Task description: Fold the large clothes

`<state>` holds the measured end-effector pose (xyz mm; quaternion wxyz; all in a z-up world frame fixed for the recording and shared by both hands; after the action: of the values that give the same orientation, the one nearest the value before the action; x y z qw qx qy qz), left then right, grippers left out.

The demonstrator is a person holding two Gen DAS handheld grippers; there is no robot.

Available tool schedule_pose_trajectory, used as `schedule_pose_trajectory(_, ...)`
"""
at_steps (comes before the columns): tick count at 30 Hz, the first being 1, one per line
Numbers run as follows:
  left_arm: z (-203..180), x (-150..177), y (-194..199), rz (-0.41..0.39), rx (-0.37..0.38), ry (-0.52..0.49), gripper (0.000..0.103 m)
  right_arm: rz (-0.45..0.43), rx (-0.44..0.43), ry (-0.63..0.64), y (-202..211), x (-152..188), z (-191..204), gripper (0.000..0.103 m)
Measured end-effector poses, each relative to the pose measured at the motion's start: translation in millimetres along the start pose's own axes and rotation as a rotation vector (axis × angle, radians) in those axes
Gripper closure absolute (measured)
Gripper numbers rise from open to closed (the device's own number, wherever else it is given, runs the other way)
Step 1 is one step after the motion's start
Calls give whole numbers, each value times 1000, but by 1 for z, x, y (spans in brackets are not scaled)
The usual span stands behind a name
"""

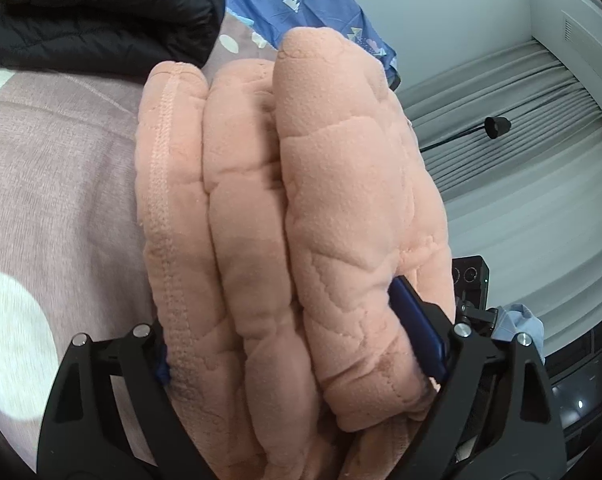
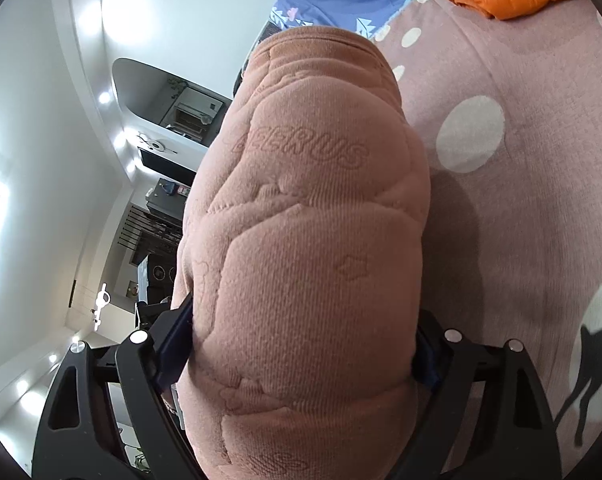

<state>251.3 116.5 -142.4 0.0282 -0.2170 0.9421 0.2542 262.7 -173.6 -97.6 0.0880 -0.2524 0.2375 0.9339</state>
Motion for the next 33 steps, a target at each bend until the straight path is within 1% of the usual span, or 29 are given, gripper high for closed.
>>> schedule_pose_trajectory(3,-6,7,8,0,10,-7,13,-11,-6,8,7,1,8,16)
schedule_pose_trajectory(10,-37,22,22,-13,30,-46,13,-50,-20,29,32,7,23,16)
schedule_pose_trajectory(14,-54,31,22,-12,34,-72,13,-79,-22,32,48,8,26,16)
schedule_pose_trajectory(18,-70,37,10,-3,40,-96,13,-112,-12,28,68,5,21,16)
schedule_pose_trajectory(22,-91,29,-10,13,51,-126,14,-149,-8,27,78,-6,15,16)
schedule_pose_trajectory(26,-109,15,-18,16,56,-150,13,-176,-13,25,84,-18,10,16)
schedule_pose_trajectory(29,-124,-4,-24,4,55,-169,13,-195,-17,36,84,-42,8,16)
schedule_pose_trajectory(30,-129,-11,-25,-2,58,-174,13,-201,-19,45,84,-45,8,16)
schedule_pose_trajectory(33,-145,-36,-25,-27,72,-187,13,-218,-29,70,85,-70,2,16)
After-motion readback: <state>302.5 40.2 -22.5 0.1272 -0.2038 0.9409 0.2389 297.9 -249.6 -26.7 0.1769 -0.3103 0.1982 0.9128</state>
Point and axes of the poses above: each gripper's, at about its wrist camera, not at the fingertips, and y roughly against the way its jaws point, z to its left, x to its underside, the point moved 5 cm from there along -y, roughly the way its jaws point, and after that the axes turned 13 degrees about y, right-handed, at the moved point
